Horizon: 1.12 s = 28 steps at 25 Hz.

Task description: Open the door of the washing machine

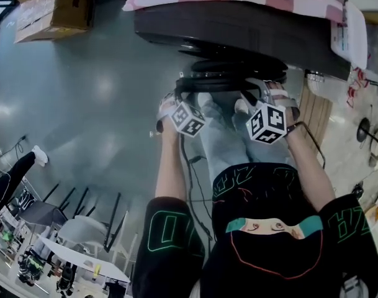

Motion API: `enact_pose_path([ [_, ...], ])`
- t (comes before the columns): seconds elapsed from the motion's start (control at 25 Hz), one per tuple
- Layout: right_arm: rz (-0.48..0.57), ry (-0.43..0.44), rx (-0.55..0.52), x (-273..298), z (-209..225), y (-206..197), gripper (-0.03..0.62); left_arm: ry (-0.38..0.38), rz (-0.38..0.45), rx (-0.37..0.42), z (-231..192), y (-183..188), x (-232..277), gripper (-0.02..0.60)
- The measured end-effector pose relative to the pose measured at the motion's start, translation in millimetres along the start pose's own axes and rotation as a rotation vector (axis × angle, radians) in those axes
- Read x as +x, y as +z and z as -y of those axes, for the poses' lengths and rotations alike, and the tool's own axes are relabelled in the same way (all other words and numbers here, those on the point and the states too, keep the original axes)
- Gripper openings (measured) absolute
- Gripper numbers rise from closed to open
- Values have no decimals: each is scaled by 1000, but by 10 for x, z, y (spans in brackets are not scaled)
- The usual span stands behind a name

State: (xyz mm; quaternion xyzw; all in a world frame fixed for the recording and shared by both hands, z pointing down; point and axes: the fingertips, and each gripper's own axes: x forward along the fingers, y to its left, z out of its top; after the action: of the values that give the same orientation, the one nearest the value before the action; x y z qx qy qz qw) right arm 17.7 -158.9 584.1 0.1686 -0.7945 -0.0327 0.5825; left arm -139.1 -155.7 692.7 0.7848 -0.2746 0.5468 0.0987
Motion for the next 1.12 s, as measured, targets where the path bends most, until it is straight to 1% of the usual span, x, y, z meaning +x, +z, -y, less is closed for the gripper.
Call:
enact_pose_path([
  [0.08, 14, 19, -44, -38, -108, -31, 146, 9, -13, -39, 171, -64, -53, 126],
  [0.16, 31, 46, -96, -71, -207, -72, 146, 36, -30, -83, 332, -130, -93, 126],
  [0.32, 77, 91, -196, -126, -417, -143, 145, 88, -61, -196, 702, -263, -184, 126],
  [0.48, 104, 126, -286, -209, -661, -277, 146, 144, -91, -312, 1138, -357, -269, 127],
  [0.64, 119, 169, -392, -339, -941, -462, 146, 160, -116, -422, 1695, -412, -376, 127],
  [0.84, 123, 211, -527, -492, -1185, -687, 149, 199, -124, -551, 2304, -375, -479, 124],
  [0.96, 125, 225, -582, -582, -1340, -835, 150, 209, -121, -601, 2653, -346, -531, 121],
  [1.12, 142, 238, -667, -689, -1470, -1050, 152, 247, -112, -670, 3073, -235, -548, 117],
])
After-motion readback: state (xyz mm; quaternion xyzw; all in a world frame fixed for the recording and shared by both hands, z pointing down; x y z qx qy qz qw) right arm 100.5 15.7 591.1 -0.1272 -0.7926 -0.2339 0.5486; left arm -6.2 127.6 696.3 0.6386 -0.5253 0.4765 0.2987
